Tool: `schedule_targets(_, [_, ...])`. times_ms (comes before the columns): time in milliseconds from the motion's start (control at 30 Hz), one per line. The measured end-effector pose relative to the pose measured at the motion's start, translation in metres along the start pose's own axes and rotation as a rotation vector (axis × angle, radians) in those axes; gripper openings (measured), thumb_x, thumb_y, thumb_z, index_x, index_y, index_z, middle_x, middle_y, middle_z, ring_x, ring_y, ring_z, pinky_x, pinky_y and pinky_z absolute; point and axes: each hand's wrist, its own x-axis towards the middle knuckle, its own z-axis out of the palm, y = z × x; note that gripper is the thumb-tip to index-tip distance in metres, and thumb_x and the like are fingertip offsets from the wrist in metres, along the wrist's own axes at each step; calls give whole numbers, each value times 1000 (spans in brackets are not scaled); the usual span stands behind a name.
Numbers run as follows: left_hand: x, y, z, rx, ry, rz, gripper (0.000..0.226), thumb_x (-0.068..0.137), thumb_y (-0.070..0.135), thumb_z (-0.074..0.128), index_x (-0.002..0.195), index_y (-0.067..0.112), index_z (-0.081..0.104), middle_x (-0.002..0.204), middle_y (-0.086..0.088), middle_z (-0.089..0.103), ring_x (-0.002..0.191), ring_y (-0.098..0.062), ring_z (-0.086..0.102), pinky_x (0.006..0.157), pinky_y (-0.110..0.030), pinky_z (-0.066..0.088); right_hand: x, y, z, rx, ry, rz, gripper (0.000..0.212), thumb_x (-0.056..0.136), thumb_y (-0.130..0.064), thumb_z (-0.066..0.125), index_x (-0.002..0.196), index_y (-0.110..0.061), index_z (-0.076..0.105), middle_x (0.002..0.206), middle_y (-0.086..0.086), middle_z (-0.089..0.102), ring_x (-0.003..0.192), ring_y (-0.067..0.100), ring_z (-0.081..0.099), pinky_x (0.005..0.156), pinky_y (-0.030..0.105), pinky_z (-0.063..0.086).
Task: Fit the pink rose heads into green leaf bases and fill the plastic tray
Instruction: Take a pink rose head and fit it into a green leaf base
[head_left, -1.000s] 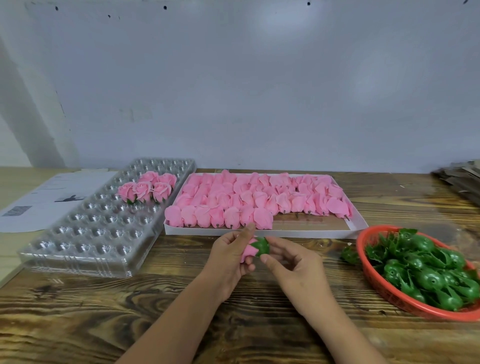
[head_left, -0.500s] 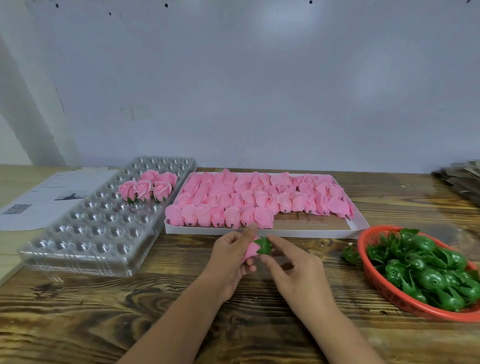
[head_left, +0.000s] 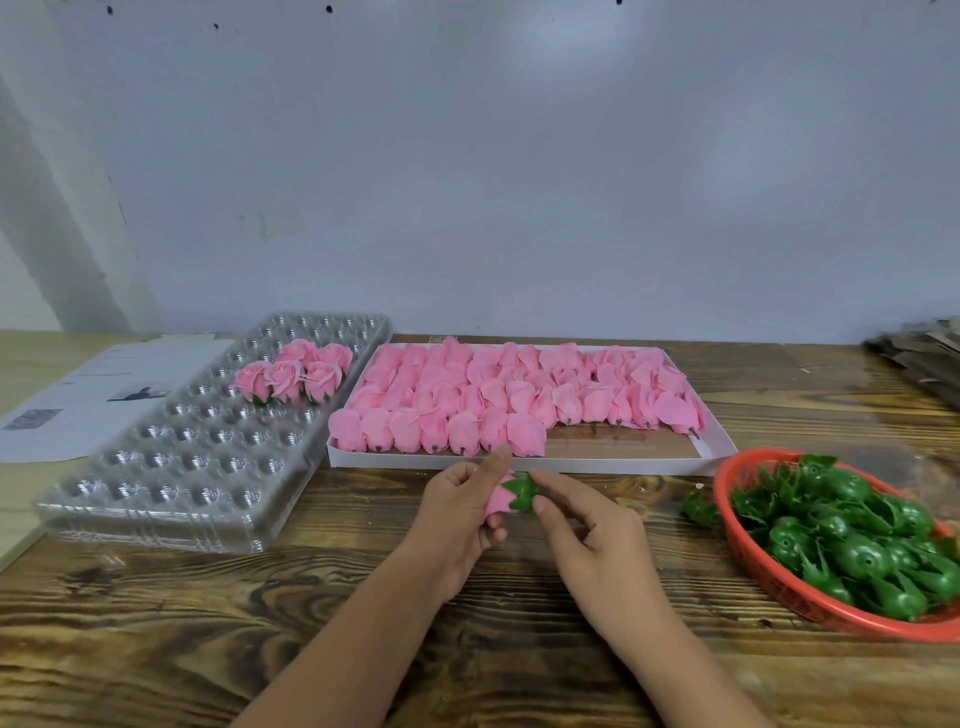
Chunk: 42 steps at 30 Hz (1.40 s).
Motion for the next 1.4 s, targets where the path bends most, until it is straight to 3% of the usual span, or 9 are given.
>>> schedule_targets(133, [0,-1,-1,7,-12,-11,71,79,48,75,120,-8,60,76,-9,63,53,-9,51,44,-19,46,-1,-2,1,-33,-40,17,47,82,-24,79,117,-49,61,93,-31,70,88,-7,67,77,5,49])
schedule_targets(300, [-2,0,1,40,-35,14,86,72,50,76,126,-13,54,92,-19,59,55,-11,51,44,-20,46,-2,-4,1,-184,-52,-29,46,89,-36,69,132,-43,57,94,-25,69,86,-10,65,75,5,48])
schedule_targets(500, [-3,2,0,35,-35,-25,73,80,46,72,125,-10,58,83,-11,62,56,-10,50,45,-19,46,-1,-6,0,-129,-106,17,47,93,-33,64,139,-37,54,90,-19,74,82,-4,68,76,21,55])
schedule_targets(867, [-3,2,2,10,-21,-18,76,75,47,76,122,-10,59,83,-13,64,52,-9,51,43,-19,46,-2,-6,1,-166,-87,-23,51,90,-35,70,138,-34,55,92,-25,70,83,-9,65,73,6,48])
schedule_targets(967, [-4,3,2,4,-16,-24,67,76,47,75,118,-4,62,78,-10,64,51,-8,50,42,-18,45,-2,-5,2,-107,-87,12,49,91,-35,68,138,-35,55,86,-29,68,74,-8,65,67,6,46])
schedule_targets(1100, [-5,4,3,3,-11,-22,58,79,45,73,114,0,62,75,-8,62,51,-8,48,42,-19,44,-2,-4,2,-63,-118,20,48,93,-37,64,139,-38,53,75,-31,66,65,-8,62,61,7,45])
schedule_targets(1233, [-5,4,4,3,-4,-22,61,80,44,73,119,-2,61,78,-10,62,52,-9,48,42,-18,45,-2,-6,2,-67,-118,4,50,91,-41,64,139,-43,50,84,-29,69,71,-6,66,65,8,48])
schedule_targets(1333, [-5,5,5,-6,12,-19,65,83,44,73,122,-7,61,85,-16,63,59,-13,52,43,-19,46,-3,-10,1,-102,-139,-20,50,87,-55,59,133,-61,39,86,-26,69,72,-3,65,65,13,51])
schedule_targets(1400, [-5,4,5,-8,5,-13,62,80,45,74,116,-3,63,79,-11,65,56,-11,51,42,-19,45,-4,-10,2,-75,-146,-28,42,91,-58,49,131,-63,38,83,-27,68,68,-1,64,61,16,49])
